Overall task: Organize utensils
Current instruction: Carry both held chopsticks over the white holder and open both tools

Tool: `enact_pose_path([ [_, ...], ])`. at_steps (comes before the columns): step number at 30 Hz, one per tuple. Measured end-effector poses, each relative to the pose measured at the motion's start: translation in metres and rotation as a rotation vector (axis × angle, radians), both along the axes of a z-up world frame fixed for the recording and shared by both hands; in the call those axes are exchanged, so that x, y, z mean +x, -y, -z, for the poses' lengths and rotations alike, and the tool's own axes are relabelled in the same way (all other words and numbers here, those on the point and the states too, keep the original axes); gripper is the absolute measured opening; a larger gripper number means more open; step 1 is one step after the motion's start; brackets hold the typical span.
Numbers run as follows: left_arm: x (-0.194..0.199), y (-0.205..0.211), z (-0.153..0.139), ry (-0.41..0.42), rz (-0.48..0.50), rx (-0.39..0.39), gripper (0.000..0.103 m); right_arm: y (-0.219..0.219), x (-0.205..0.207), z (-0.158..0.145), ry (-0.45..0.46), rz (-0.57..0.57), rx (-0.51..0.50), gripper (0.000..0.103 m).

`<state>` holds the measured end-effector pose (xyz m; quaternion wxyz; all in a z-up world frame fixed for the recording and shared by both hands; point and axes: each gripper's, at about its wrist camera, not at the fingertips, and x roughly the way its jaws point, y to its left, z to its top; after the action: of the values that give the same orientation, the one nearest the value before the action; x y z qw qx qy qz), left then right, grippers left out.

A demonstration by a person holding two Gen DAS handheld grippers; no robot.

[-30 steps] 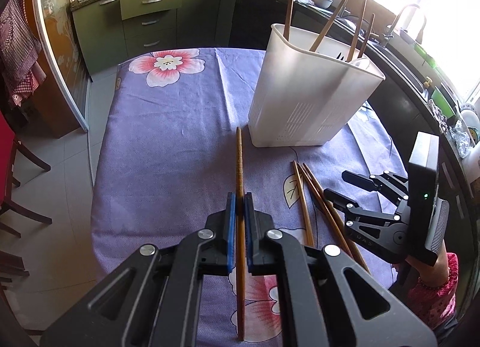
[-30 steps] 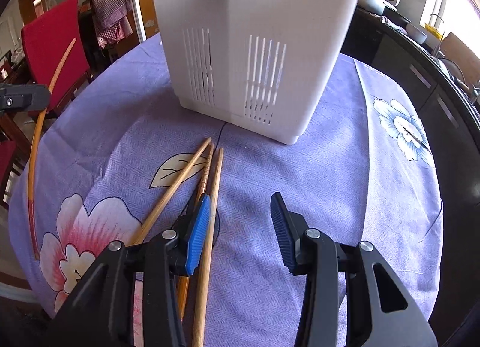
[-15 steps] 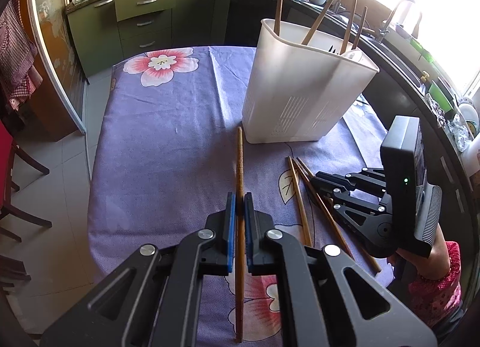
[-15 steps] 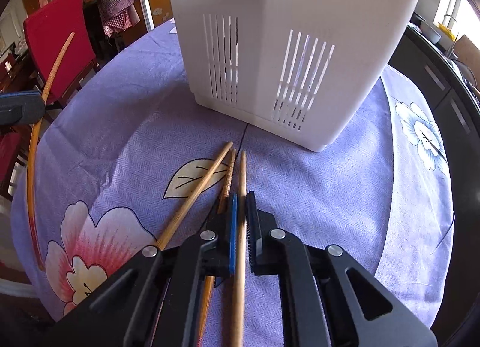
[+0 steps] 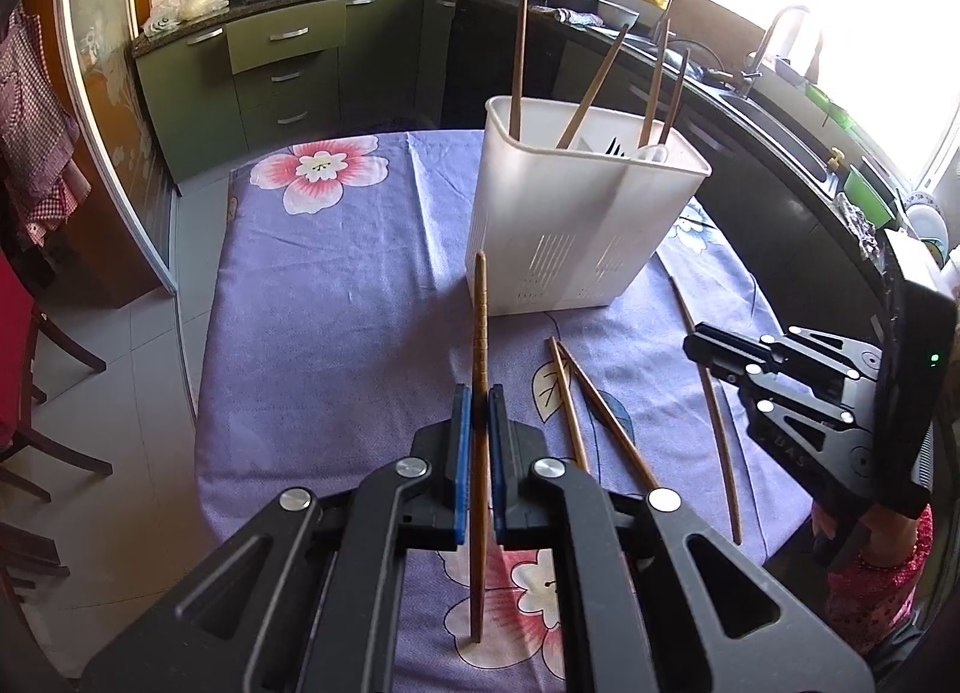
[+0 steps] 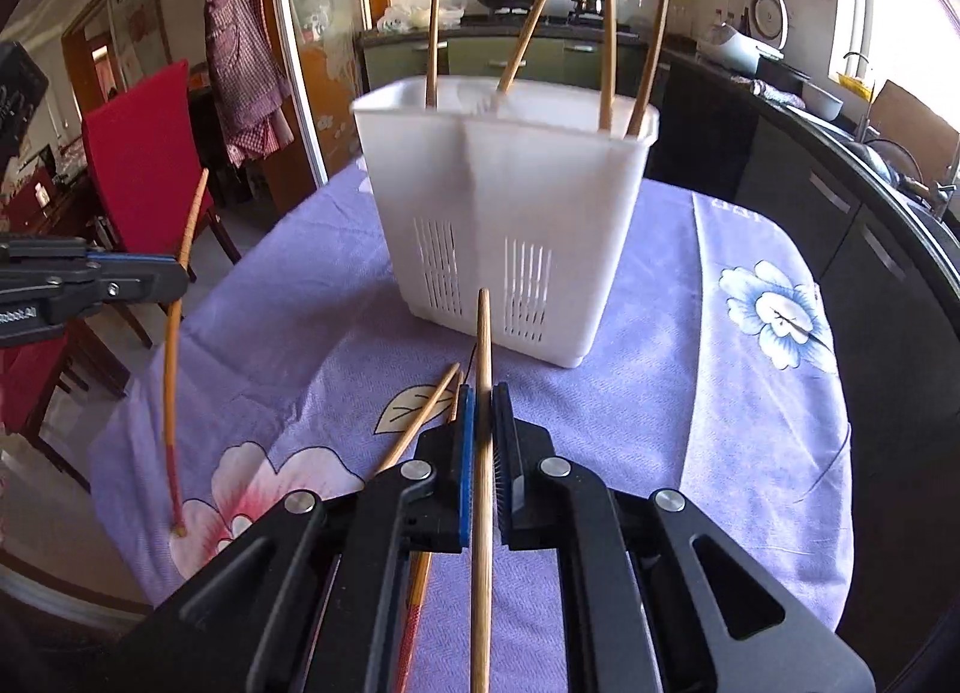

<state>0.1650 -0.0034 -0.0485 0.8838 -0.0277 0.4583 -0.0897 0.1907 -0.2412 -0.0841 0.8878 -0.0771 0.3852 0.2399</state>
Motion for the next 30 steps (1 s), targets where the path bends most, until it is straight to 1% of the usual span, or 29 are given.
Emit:
enact_pose_path([
  [3, -0.007, 0.003, -0.013, 0.022, 0.010, -0.004, 0.006, 0.018, -0.016, -0.029, 0.055, 0.013, 0.052, 0.007],
  [7, -0.011, 0.008, -0.024, 0.034, 0.020, -0.009, 0.006, 0.034, -0.033, -0.061, 0.114, 0.029, 0.097, 0.007],
  [12, -0.013, 0.014, -0.045, 0.069, 0.031, -0.003, 0.006, 0.051, -0.045, -0.091, 0.161, 0.038, 0.146, 0.007],
  [16, -0.011, 0.021, -0.065, 0.100, 0.046, 0.001, 0.006, 0.056, -0.041, -0.110, 0.189, 0.038, 0.177, 0.007],
  [20, -0.005, 0.025, -0.088, 0.123, 0.064, -0.023, 0.006, 0.055, -0.035, -0.138, 0.231, 0.027, 0.194, 0.007],
  [26, 0.007, 0.034, -0.135, 0.186, 0.081, -0.020, 0.005, 0.053, -0.021, -0.200, 0.294, 0.010, 0.212, 0.007],
  [30, 0.014, 0.038, -0.172, 0.263, 0.080, -0.003, 0.005, 0.052, -0.005, -0.243, 0.326, 0.006, 0.249, 0.007],
])
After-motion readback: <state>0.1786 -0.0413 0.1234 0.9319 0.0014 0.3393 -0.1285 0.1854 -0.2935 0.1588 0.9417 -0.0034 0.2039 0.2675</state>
